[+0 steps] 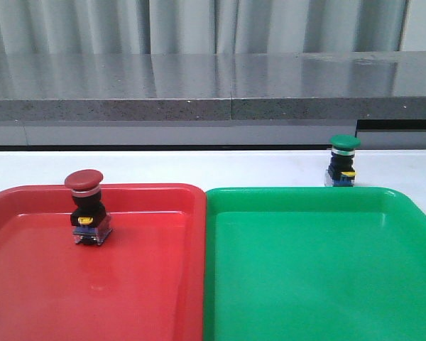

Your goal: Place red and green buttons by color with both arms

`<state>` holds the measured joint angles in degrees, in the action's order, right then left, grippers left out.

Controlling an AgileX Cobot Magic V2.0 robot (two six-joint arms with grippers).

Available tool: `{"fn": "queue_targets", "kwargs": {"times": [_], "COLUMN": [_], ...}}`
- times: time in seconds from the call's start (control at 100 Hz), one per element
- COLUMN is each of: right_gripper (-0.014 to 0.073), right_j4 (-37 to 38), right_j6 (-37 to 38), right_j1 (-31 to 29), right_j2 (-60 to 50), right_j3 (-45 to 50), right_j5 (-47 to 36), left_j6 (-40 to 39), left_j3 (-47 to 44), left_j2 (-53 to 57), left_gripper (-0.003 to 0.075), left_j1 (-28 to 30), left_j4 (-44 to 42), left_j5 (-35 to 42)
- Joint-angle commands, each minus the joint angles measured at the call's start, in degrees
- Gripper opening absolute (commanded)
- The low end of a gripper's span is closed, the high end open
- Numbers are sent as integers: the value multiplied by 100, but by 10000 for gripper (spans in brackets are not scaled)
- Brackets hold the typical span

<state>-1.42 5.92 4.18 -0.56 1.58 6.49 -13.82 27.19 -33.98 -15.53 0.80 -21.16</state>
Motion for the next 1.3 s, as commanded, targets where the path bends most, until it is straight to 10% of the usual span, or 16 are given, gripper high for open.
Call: {"fn": "queue_targets", "kwargs": {"times": [0.0, 0.17, 0.47, 1.29], "right_gripper": [-100, -100, -100, -100], "right_j4": [63, 63, 63, 63], "right_j6": [-18, -18, -18, -18], "right_j1": [18, 18, 18, 18], "right_j2": [-100, -100, -100, -100], "right_j3": [-85, -85, -85, -85], "right_j5": [-432, -432, -432, -432], "left_j6": [-55, -55, -55, -40], "left_j3": [-51, -279, -279, -351], "left_j2": [364, 804, 817, 826], "left_gripper": [565, 469, -20, -19], "left_j1": [28, 28, 28, 28], "left_j4": [8, 8, -143, -360], "left_j5": [474, 474, 474, 727]}}
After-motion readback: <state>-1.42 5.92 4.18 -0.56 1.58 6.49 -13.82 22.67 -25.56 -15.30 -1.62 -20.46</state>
